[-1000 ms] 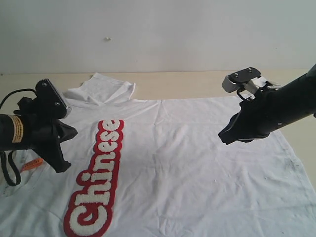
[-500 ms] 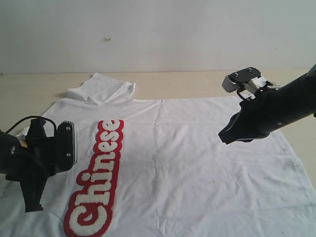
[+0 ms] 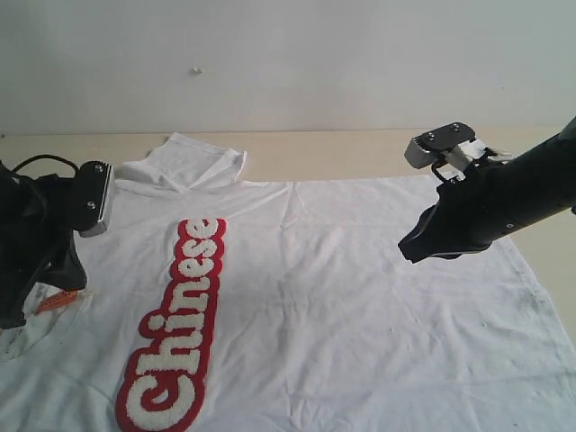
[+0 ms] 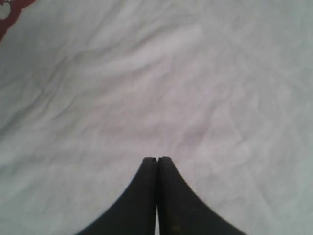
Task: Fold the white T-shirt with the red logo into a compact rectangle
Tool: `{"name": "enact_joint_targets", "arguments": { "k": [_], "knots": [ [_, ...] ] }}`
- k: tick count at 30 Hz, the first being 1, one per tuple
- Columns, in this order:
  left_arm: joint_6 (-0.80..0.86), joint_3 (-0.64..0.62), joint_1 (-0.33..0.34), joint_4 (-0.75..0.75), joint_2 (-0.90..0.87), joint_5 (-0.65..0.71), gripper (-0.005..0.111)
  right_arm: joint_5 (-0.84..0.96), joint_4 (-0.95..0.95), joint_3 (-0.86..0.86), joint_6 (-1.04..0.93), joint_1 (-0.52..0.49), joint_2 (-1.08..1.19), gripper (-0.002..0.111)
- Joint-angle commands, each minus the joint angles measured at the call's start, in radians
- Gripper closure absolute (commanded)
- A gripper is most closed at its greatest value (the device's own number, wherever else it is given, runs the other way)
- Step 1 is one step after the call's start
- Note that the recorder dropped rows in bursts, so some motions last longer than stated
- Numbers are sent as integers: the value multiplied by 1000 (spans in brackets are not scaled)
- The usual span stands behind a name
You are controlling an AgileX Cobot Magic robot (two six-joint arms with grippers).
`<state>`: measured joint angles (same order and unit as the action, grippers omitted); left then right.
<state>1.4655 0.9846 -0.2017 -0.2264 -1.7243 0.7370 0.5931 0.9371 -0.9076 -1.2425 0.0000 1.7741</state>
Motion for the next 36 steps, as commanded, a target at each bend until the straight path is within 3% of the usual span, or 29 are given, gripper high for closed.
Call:
{"name": "enact_joint_targets", "arguments": {
  "k": [1,10,13,18,22,26,30,36],
  "knots": [
    [0,7,4,-22,-31,31,107,-5,5,-7,-2,1,-6,108],
    [40,7,4,-50,-87,-12,107,-5,10,-7,-2,1,-6,108],
    [71,37,4,-43,-87,-17,107,7,86,-7,23,1,-4,108],
    [92,92,4,-25,-95,-10,107,8,46,-7,40,1,-2,108],
    [98,100,4,72,-118,-10,107,150,-256,-37,-119,1,-6,108],
    [64,100,4,162,-143,-6,107,156,-532,-78,-124,1,-6,108],
    [61,100,4,160,-149,-24,107,167,-680,-113,-113,1,-6,108],
    [-56,100,4,157,-149,-71,106,122,-892,-118,194,1,-4,105]
  ]
}}
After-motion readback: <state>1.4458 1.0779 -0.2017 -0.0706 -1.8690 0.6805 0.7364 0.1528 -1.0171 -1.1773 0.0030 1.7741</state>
